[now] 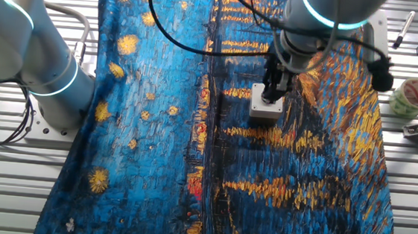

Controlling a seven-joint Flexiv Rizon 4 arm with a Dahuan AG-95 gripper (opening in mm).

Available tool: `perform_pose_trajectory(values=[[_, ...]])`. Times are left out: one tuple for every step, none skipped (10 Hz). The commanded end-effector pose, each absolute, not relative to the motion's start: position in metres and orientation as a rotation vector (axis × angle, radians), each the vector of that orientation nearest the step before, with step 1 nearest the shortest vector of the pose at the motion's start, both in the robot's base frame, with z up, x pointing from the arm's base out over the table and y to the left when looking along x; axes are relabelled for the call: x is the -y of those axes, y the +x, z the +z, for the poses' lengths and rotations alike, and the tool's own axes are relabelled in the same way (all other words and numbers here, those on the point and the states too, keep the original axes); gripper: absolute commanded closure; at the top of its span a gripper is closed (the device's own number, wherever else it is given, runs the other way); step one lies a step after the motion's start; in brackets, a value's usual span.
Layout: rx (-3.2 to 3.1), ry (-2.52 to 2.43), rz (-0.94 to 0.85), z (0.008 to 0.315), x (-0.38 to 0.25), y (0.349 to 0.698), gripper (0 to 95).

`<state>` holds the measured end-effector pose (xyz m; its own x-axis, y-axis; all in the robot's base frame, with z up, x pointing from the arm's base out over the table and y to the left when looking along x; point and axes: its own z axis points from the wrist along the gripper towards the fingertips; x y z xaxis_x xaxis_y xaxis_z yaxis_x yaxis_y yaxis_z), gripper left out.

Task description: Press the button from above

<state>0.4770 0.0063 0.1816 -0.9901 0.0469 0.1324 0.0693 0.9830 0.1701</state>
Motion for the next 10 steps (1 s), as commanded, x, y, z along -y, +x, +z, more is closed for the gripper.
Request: perform_pose_trajectory(values=[[2.980, -0.137, -0.347, 0.1820, -0.0062, 0.4770, 38.0], [2.918, -0.268, -0.531, 0.1820, -0.0063, 0.4770, 38.0], [2.862, -0.316, -0.647, 0.1819, -0.0063, 0.4770, 38.0], [2.906, -0.246, -0.555, 0.1820, -0.0064, 0.4770, 38.0], [2.982, -0.104, -0.323, 0.1820, -0.0064, 0.4770, 38.0], [2.995, -0.063, -0.258, 0.1821, -0.0064, 0.4769, 38.0], [3.010, -0.032, -0.193, 0.1821, -0.0065, 0.4769, 38.0], [3.023, -0.049, -0.227, 0.1819, -0.0065, 0.4765, 19.0], [3.080, 0.021, -0.146, 0.1812, -0.0066, 0.4752, 19.0], [3.084, 0.134, 0.018, 0.1812, -0.0065, 0.4751, 19.0]])
